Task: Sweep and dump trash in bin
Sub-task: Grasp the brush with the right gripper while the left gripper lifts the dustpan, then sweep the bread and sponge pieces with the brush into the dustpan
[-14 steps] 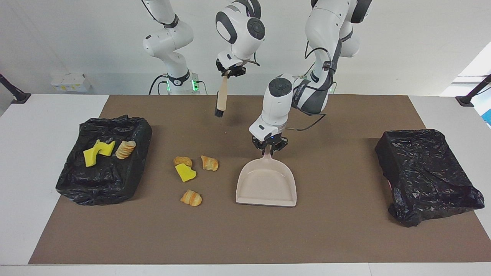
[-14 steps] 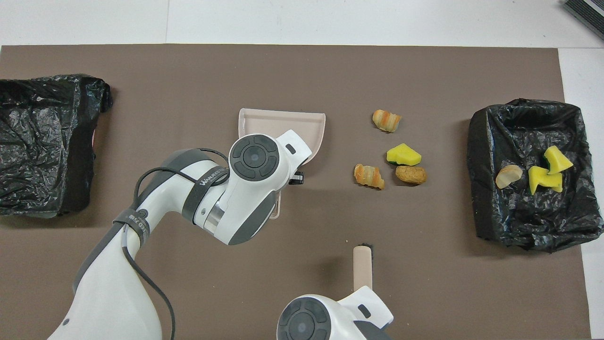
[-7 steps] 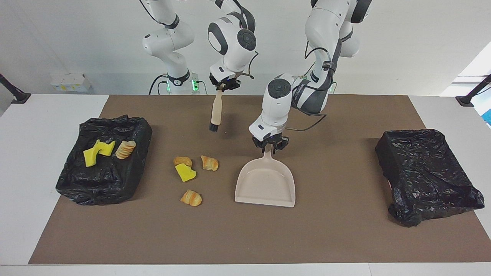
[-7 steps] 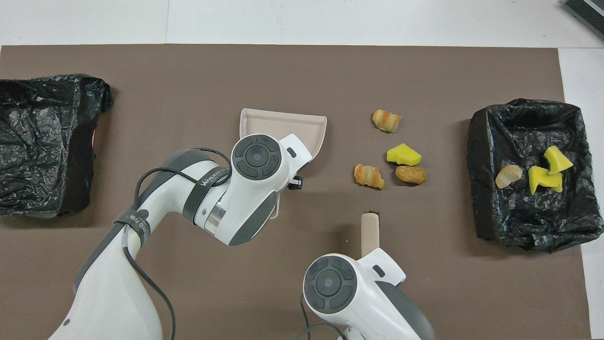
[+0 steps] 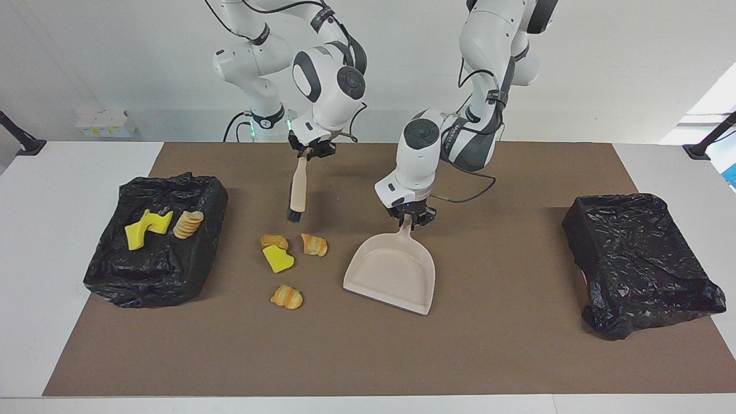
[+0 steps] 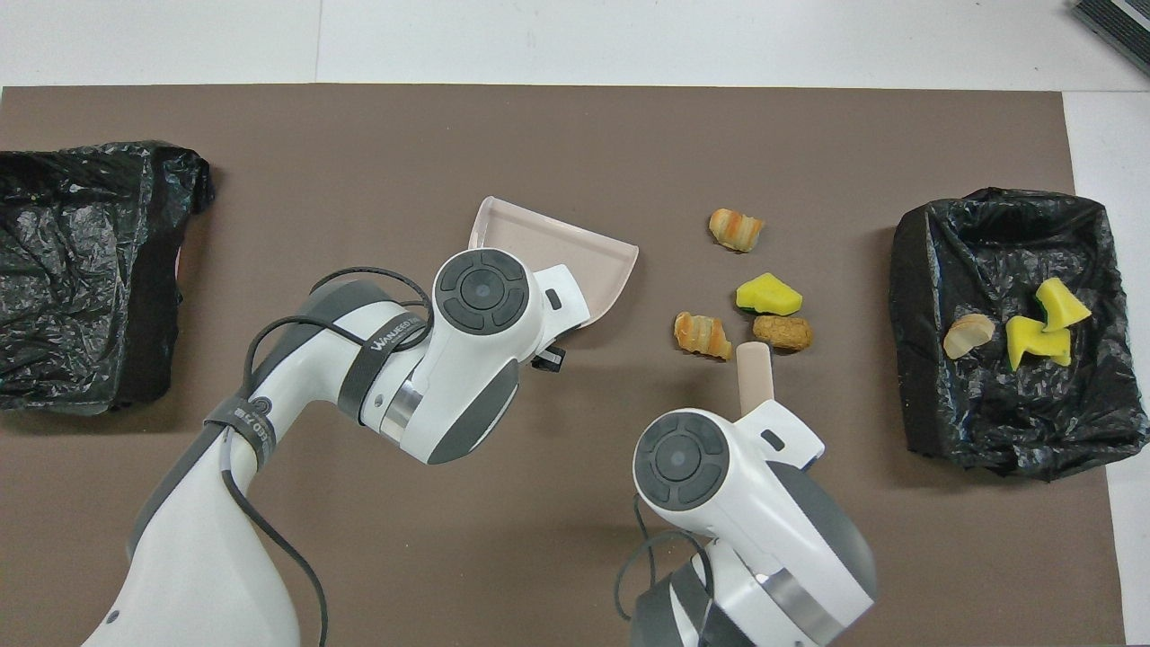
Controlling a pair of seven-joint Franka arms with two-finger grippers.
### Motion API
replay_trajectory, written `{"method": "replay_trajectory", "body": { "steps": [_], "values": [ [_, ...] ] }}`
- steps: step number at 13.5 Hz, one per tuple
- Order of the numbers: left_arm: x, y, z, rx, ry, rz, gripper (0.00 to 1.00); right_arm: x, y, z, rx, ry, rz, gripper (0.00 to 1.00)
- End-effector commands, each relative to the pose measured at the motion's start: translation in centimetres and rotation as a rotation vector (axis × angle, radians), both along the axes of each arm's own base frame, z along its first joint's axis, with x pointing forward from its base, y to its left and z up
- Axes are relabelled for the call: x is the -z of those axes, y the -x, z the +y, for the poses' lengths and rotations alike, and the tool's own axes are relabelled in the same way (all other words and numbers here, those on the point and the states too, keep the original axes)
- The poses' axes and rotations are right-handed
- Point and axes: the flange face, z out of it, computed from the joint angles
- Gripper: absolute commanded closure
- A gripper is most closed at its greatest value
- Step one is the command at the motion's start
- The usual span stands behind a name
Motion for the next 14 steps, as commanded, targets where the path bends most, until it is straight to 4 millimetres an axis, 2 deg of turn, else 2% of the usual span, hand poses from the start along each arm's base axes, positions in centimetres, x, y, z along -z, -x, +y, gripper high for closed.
{"method": "replay_trajectory", "body": {
  "steps": [1,6,10,14],
  "values": [
    [-1.9,-0.8,2.0,0.109,-0.013,-0.014,1.00,0.0,-3.1,-2.8,-0.069,0.037,0.005,1.00],
    [-2.7,-2.3,4.1,0.146,-0.009,-0.026,1.00,0.8,-5.9,-7.2,-0.126,0.054,0.018,1.00],
    [-2.7,-3.1,5.7,0.305,-0.016,-0.013,1.00,1.2,-6.5,-7.6,-0.163,0.027,0.018,1.00],
    [-2.5,-4.3,8.3,0.416,-0.021,0.004,1.00,1.7,-7.9,-11.7,-0.203,0.038,0.063,1.00]
  ]
}}
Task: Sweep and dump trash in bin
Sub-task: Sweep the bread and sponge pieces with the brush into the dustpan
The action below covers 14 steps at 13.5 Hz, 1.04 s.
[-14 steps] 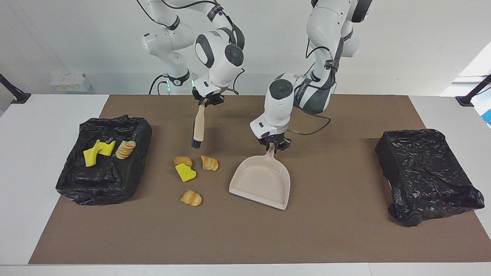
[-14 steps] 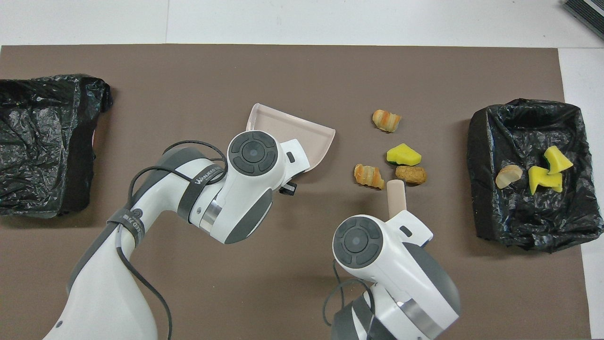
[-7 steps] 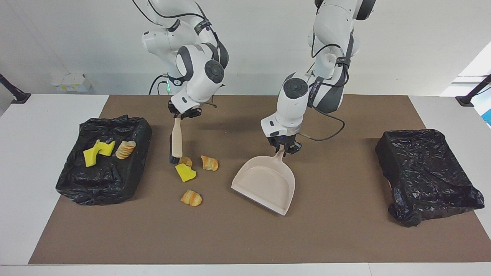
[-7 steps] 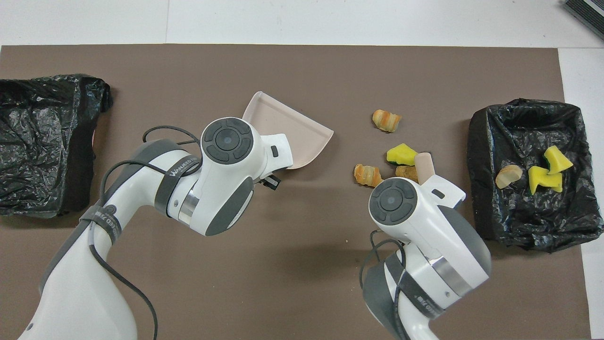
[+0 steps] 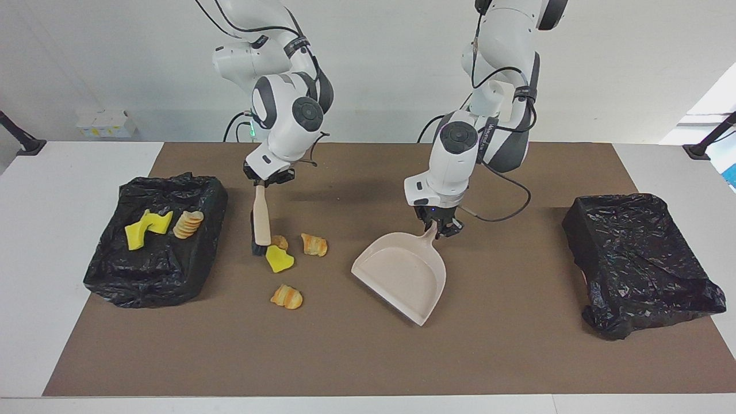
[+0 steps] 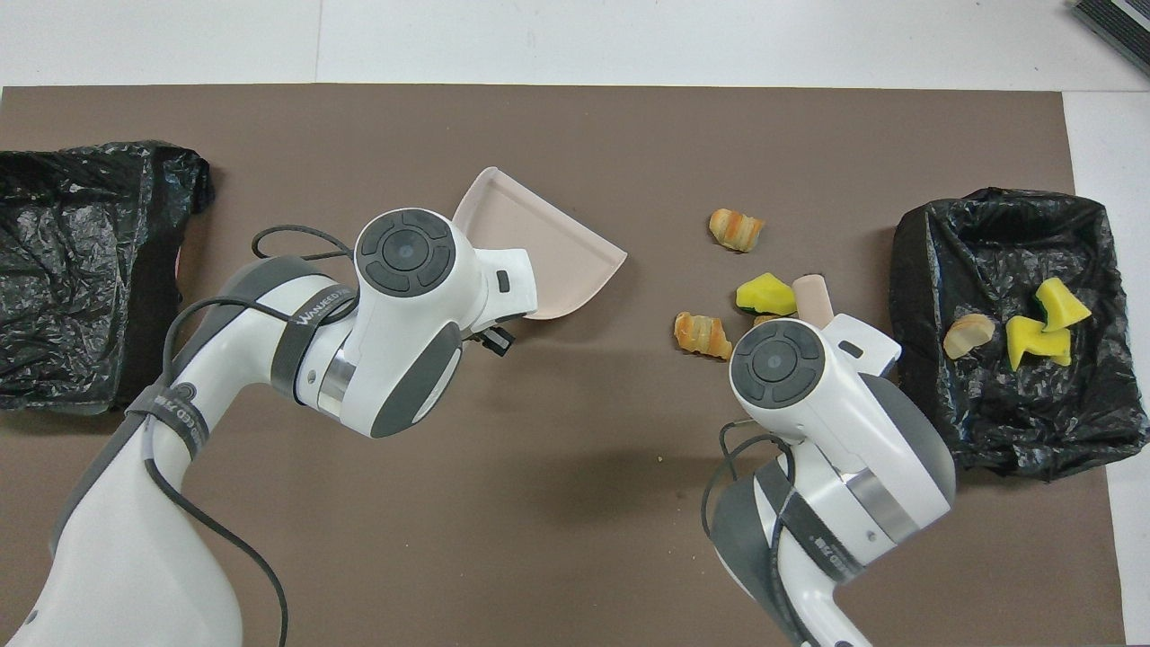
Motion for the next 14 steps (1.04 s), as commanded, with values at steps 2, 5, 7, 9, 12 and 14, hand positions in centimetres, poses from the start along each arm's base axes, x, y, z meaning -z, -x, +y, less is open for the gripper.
{"method": "replay_trajectory", "body": {
  "steps": [2,5,7,9,12,14],
  "values": [
    [-0.6,-1.3,3.7,0.139,-0.021,0.009,1.00,0.4,-1.8,-4.0,-0.055,0.000,0.007,1.00],
    [-0.4,-1.8,5.2,0.307,-0.053,0.016,1.00,1.5,-2.6,-6.1,-0.049,-0.048,-0.001,1.00],
    [-0.3,-1.7,6.0,0.421,-0.059,0.038,1.00,3.3,-2.8,-5.1,0.008,-0.136,0.011,1.00],
    [0.0,-0.2,5.4,0.449,-0.071,0.065,1.00,4.9,-3.2,-4.1,0.009,-0.160,0.026,1.00],
    [0.7,4.0,2.9,0.533,-0.108,0.079,1.00,5.3,-4.9,0.0,0.004,-0.231,0.043,1.00],
    [1.1,6.0,1.4,0.583,-0.122,0.067,1.00,4.6,-5.2,3.1,0.036,-0.323,0.051,1.00]
  ]
}}
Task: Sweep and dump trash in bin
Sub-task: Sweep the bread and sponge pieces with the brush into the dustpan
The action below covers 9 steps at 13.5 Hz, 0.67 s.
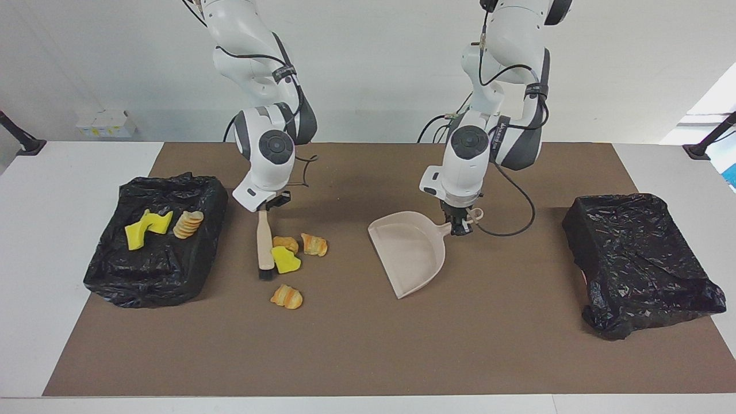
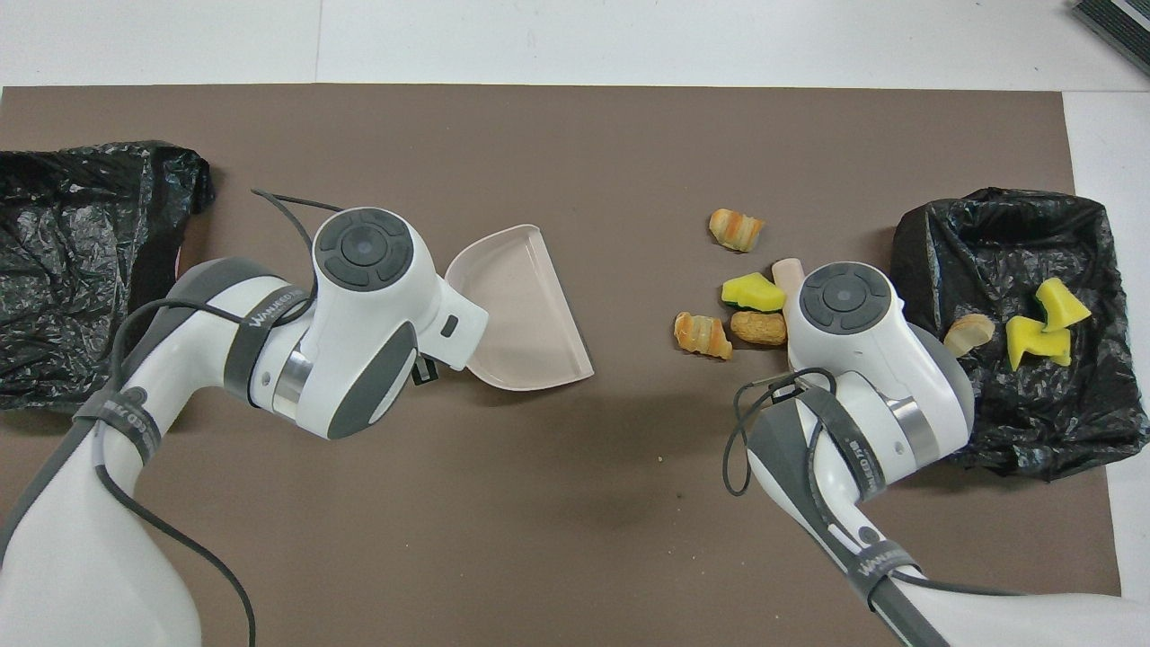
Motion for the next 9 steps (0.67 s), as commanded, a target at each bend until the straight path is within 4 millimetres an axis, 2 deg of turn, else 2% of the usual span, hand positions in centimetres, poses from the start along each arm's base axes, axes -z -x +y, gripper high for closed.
{"method": "replay_trajectory", "body": {
  "steps": [1,3,5,7,9],
  "values": [
    [-0.1,3.9,-1.5,0.105,-0.033,-0.040,1.00,-0.4,-0.6,4.0,0.026,-0.100,0.025,1.00],
    [-0.1,4.7,-2.2,0.142,-0.052,-0.055,1.00,-0.7,-0.1,5.9,0.052,-0.154,0.036,1.00],
    [-0.1,5.3,-2.4,0.153,-0.056,-0.052,1.00,-0.3,1.2,9.6,0.024,-0.210,0.062,1.00],
    [0.1,5.6,-2.1,0.151,-0.060,-0.047,1.00,-0.8,3.3,13.6,-0.069,-0.280,0.097,1.00],
    [0.4,5.5,-1.4,0.139,-0.064,-0.040,1.00,-2.2,3.3,15.0,-0.117,-0.319,0.113,1.00]
  ]
}}
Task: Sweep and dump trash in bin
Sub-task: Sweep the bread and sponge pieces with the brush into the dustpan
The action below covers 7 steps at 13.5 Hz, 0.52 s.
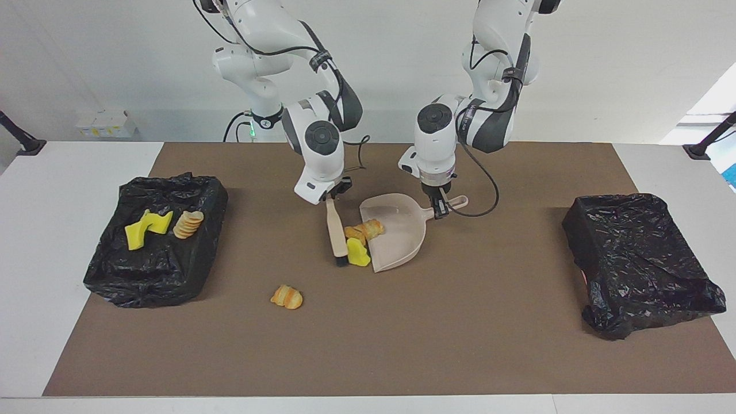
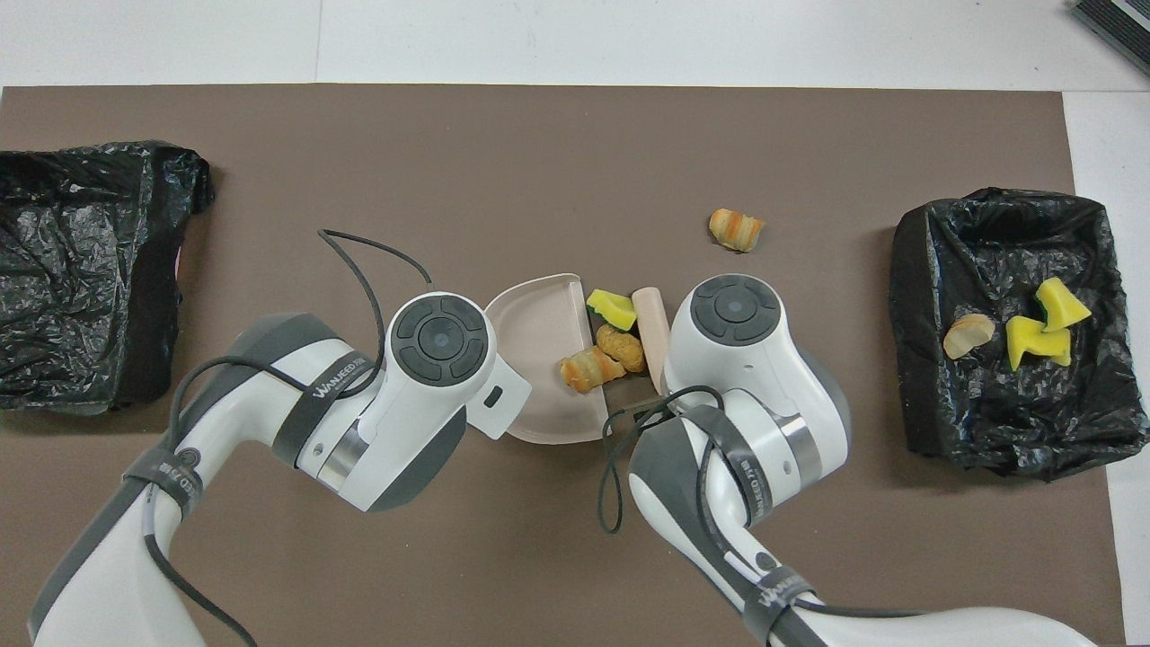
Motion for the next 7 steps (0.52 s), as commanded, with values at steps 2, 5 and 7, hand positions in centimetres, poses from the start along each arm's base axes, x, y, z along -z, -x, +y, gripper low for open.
{"method": "replay_trajectory", "body": {
  "steps": [2,5,7],
  "values": [
    [0.1,0.9,1.2,0.017,-0.010,-0.016,1.00,-3.4,-0.3,1.9,-0.041,-0.103,0.048,1.00],
    [0.2,0.4,1.8,0.008,-0.004,-0.022,1.00,-5.6,-2.0,-1.4,0.007,-0.077,0.061,1.00],
    [0.2,0.4,1.7,0.009,-0.003,-0.021,1.00,-5.3,-3.3,-4.0,-0.019,0.044,-0.001,1.00]
  ]
}}
